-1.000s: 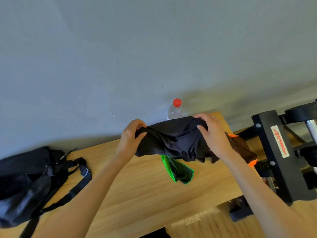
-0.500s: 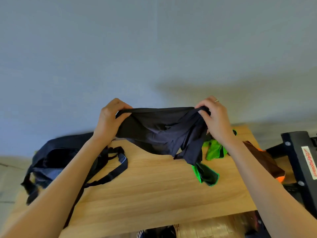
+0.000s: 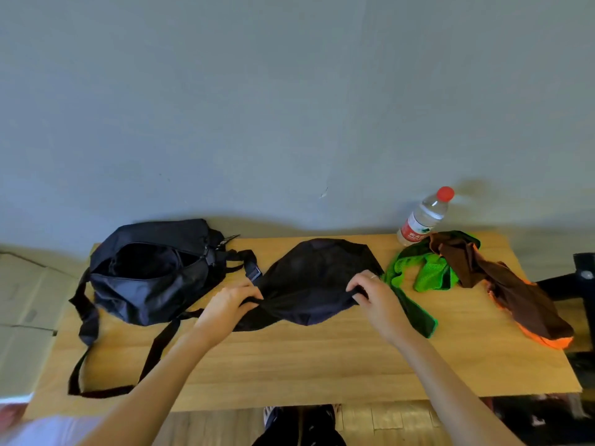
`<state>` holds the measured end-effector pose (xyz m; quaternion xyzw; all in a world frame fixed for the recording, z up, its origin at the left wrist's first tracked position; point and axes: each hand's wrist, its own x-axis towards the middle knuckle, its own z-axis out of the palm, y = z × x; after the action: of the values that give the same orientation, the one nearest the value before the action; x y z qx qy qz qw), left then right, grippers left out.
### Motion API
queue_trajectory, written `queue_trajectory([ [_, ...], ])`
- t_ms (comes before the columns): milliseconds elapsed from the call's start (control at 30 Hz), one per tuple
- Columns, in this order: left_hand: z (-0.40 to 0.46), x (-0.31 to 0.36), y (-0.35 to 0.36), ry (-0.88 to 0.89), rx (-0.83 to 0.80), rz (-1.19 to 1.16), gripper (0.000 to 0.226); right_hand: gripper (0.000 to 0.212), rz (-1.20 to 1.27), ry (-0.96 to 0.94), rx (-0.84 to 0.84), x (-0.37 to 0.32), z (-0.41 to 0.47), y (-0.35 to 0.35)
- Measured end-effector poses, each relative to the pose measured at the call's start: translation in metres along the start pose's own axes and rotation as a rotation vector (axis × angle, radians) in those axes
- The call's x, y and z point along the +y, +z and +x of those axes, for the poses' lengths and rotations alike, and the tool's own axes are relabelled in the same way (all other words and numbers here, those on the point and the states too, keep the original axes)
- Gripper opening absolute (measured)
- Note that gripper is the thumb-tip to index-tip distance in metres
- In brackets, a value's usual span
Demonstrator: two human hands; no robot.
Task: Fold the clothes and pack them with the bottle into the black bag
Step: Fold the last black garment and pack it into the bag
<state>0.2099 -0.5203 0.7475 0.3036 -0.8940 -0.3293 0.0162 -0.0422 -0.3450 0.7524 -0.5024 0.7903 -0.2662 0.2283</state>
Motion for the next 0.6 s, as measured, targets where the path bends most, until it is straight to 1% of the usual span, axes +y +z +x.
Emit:
queue_trajectory([
  [200,-0.012,-0.027,0.052,-0.166,-0.178,0.089,0.015,0.017,-0.069,0.1,-0.207,0.029,-0.031,0.064],
  [333,-0.003,-0.035,0.067,-0.239,-0.216,0.178,0.021,0.017,-0.036,0.11,-0.314,0.044,-0.033,0.081],
  [367,0.002,-0.033,0.069,-0.235,-0.201,0.172,0.025,0.02,0.006,0.125,-0.299,0.048,-0.03,0.08],
  [433,0.017,-0.025,0.071,-0.2,-0.152,0.142,0.033,0.021,0.079,0.156,-0.205,0.057,-0.02,0.075],
  [500,0.038,-0.011,0.074,-0.132,-0.08,0.118,0.034,0.023,0.077,0.172,-0.043,0.068,-0.004,0.069],
  [600,0.074,0.012,0.086,-0.03,-0.016,0.112,0.034,0.035,0.013,0.237,0.165,0.081,0.022,0.06],
])
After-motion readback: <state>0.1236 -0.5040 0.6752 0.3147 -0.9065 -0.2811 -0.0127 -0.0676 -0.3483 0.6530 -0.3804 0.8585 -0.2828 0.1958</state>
